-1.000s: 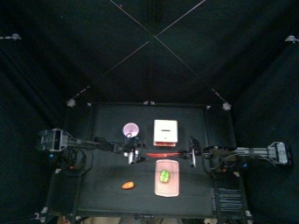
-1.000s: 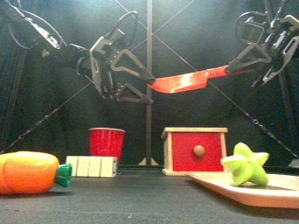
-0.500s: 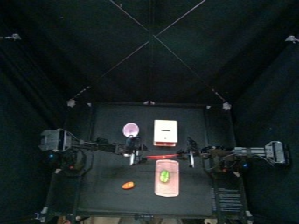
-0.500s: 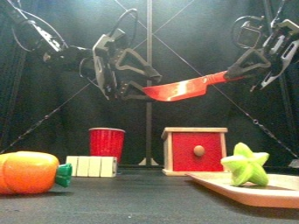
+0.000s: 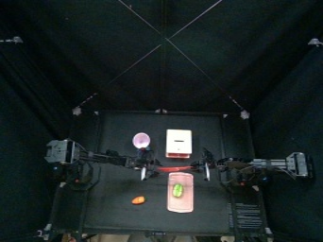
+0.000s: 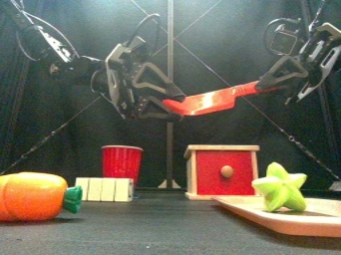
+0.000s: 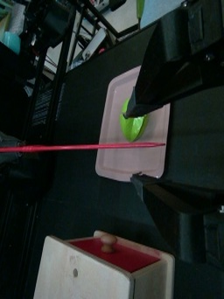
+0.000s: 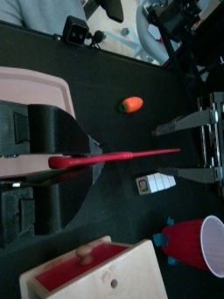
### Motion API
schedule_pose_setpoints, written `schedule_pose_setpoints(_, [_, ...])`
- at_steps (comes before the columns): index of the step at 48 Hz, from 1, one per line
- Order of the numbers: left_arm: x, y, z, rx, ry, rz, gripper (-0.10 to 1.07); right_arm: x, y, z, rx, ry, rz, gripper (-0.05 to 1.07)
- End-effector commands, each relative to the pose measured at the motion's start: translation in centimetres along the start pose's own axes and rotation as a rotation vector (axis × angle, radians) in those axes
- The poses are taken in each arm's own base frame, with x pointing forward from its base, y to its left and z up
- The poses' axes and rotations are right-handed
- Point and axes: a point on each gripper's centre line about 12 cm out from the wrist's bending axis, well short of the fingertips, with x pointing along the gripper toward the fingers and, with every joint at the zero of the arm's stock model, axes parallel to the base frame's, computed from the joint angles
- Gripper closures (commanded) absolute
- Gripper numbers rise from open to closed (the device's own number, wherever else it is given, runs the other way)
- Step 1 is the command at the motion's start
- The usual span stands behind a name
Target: Grab knife with other hand
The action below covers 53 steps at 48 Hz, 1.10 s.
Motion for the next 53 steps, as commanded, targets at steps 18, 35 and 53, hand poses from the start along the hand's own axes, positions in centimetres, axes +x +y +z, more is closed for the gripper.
schedule_pose_setpoints(18, [0.3, -0.1, 2.0, 0.002, -0.077, -0.016, 0.53, 0.0, 0.1, 0.4, -0.002, -0.016, 0.007, 0.71])
schedule_pose_setpoints(35, [0.2, -0.2, 2.0, 0.014, -0.077, -0.021, 0.76, 0.0, 0.0, 0.0, 0.009, -0.003, 0.002, 0.71])
schedule_pose_setpoints(53, [0.3, -0.3, 2.0, 0.018, -0.077, -0.026, 0.76, -0.2, -0.4, 0.4, 0.04, -0.014, -0.031, 0.6])
